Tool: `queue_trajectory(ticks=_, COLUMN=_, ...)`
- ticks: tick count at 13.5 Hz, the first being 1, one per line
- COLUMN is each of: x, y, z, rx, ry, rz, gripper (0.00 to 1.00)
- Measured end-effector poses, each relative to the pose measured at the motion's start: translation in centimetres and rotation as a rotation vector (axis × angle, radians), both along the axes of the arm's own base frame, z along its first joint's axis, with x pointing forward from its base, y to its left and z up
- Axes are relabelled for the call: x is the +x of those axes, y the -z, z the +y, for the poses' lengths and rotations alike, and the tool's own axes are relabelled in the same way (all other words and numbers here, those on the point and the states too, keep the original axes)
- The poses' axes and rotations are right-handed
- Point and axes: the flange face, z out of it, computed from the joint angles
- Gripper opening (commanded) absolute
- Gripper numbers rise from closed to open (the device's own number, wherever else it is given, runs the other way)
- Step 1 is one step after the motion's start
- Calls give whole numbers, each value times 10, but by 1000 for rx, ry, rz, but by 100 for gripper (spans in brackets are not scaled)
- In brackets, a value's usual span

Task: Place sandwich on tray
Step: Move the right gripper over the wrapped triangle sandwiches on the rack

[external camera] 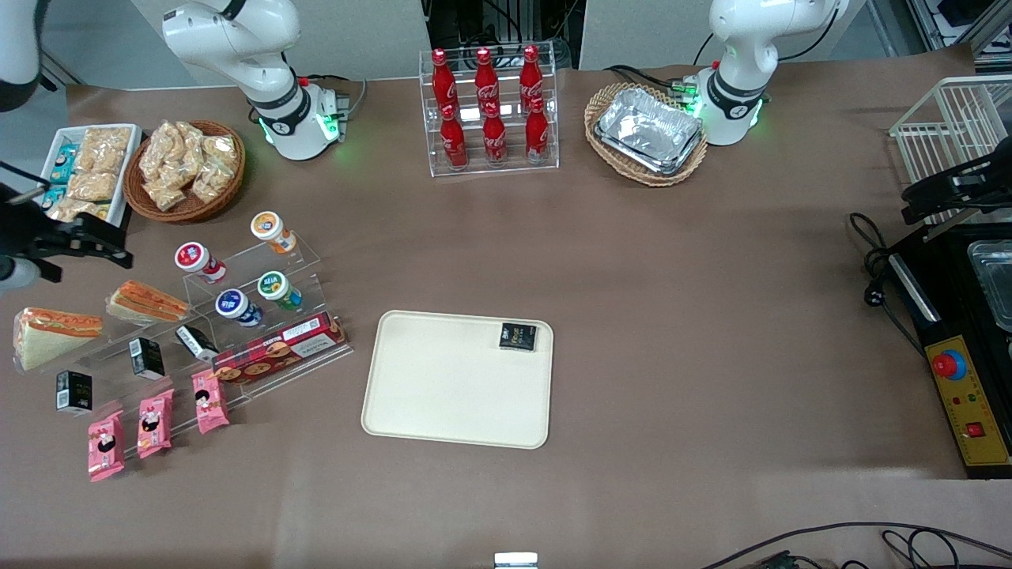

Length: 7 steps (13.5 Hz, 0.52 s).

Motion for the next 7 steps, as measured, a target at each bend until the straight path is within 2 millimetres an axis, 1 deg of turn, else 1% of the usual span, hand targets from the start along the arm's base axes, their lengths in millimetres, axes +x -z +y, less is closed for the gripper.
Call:
queue_trajectory(ticks=4, x=-7, y=1, z=-58, rx=-2, ry=-233, rz=3, gripper=100)
queue_trajectory(ticks=7, x=-8, y=4, z=-91, rx=-13, ry=-402, rz=-10, gripper=100)
